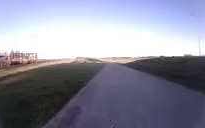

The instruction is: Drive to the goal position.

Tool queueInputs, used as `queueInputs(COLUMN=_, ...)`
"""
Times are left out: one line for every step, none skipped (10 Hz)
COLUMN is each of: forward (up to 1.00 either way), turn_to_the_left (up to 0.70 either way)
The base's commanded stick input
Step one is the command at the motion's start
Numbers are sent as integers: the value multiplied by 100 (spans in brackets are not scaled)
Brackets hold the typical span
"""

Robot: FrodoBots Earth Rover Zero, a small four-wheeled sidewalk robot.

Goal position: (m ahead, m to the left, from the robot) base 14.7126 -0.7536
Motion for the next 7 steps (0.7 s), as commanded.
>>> queueInputs(forward=70, turn_to_the_left=-21)
queueInputs(forward=70, turn_to_the_left=-21)
queueInputs(forward=70, turn_to_the_left=-21)
queueInputs(forward=70, turn_to_the_left=-21)
queueInputs(forward=70, turn_to_the_left=-21)
queueInputs(forward=70, turn_to_the_left=-21)
queueInputs(forward=70, turn_to_the_left=-21)
